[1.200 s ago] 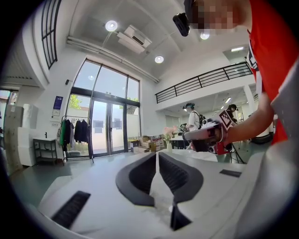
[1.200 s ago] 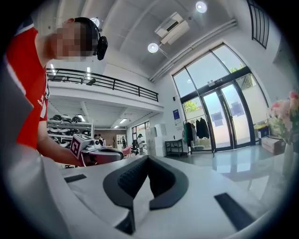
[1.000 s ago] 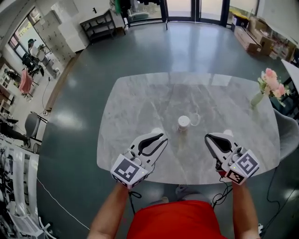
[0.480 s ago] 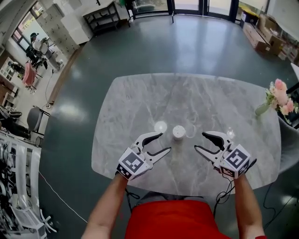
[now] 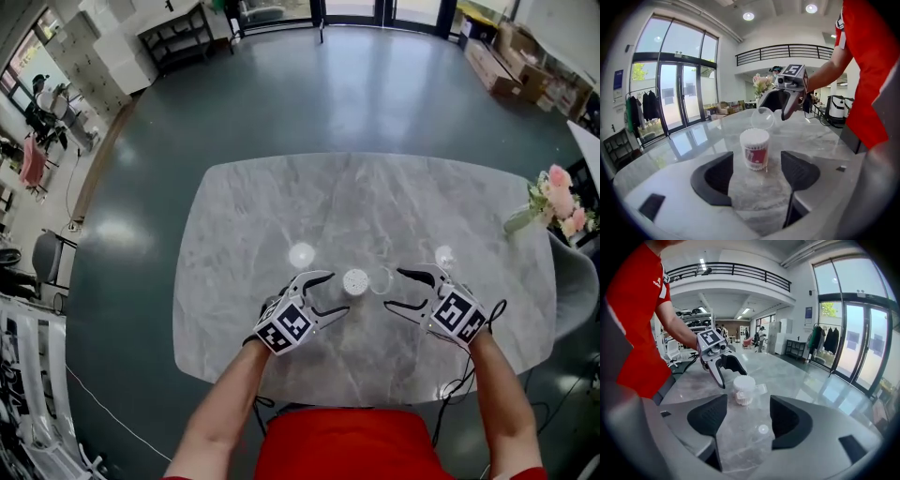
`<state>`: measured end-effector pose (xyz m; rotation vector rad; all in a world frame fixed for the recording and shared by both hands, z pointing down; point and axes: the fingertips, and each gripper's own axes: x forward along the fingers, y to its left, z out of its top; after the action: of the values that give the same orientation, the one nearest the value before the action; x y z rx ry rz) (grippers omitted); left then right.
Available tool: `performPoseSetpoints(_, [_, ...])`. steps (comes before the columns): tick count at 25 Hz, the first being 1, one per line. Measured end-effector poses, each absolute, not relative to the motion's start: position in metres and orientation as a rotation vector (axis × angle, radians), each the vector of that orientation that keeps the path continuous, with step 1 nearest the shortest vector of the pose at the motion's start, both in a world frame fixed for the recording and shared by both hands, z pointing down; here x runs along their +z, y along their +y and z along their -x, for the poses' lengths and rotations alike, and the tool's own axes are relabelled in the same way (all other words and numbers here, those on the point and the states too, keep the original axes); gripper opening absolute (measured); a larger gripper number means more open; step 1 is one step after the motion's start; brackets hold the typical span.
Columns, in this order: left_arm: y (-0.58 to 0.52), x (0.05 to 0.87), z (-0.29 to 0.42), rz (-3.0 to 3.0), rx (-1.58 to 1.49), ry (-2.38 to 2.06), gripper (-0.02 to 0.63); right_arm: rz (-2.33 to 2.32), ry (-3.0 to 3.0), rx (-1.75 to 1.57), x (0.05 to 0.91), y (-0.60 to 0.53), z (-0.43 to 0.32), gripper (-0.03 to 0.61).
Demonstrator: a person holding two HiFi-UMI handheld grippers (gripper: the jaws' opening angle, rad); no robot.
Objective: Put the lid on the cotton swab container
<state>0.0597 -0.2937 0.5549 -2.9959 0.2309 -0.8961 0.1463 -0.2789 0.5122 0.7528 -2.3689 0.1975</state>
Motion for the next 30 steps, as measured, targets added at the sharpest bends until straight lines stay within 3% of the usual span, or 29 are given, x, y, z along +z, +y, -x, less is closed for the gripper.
performPoseSetpoints(4, [-0.303,0.565,-0.072,3.005,-0.877,0.199,0.347,-0.724,-2.340,0.204,0.521,-0.280,-0.143,0.304])
performPoseSetpoints(9, [-0.300,0.576,-0.091,2.971,-0.882,0.083,0.347,-0.694,-2.340,0.167,0.517,-0.284,-0.141,0.217])
performPoseSetpoints(12, [-0.299,0.575,-0.097,2.952,-0.858,0.050,0.316,-0.662,-2.347,0.136,0.509,-0.285,-0.134,0.203])
performPoseSetpoints(30, [-0.299,0.575,-0.102,2.958,-0.854,0.034,0.293,-0.439,-2.213,0.065,0.522,-0.300,-0.070,0.206])
